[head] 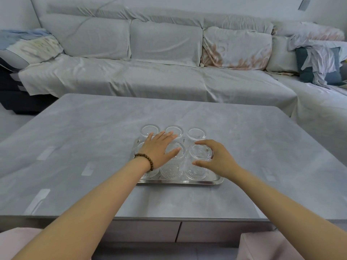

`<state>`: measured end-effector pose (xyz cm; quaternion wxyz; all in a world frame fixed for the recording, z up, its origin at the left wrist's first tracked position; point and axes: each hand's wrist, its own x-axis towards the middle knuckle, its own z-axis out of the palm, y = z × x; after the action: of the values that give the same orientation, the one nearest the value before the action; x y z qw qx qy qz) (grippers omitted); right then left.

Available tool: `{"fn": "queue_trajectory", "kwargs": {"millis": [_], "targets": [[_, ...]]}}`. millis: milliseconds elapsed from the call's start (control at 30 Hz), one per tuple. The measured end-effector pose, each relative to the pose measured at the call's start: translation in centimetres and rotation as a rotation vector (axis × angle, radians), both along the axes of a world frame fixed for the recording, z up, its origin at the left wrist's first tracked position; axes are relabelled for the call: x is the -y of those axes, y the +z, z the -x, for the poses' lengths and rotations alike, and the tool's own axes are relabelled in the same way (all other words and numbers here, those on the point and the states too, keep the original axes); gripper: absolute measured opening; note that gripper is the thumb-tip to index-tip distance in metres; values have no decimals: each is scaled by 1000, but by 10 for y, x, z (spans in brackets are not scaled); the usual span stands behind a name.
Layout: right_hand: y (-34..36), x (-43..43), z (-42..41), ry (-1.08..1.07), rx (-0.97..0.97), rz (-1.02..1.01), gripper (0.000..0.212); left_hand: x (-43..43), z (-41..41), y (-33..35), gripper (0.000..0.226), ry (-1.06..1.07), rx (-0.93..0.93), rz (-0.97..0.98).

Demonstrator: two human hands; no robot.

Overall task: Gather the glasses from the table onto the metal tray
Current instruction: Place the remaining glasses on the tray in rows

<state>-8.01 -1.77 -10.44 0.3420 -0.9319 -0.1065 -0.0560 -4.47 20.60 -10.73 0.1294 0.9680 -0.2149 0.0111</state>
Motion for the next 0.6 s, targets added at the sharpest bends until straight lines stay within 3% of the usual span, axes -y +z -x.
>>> {"fn": "queue_trajectory", "kwargs": {"millis": [167, 333, 433, 600], "targets": [[-8, 1, 4, 10, 51, -69, 67, -2, 1, 5, 72, 24, -4, 238], [-20, 3, 7, 36, 39, -203, 104, -25, 8, 8, 101, 102, 36, 540], [-31, 7, 6, 44, -97, -221, 126, -51, 8, 0, 128, 191, -111, 714], [-40, 10, -1, 109, -196, -190, 127, -82, 7, -29, 148, 264, -357, 629]]}}
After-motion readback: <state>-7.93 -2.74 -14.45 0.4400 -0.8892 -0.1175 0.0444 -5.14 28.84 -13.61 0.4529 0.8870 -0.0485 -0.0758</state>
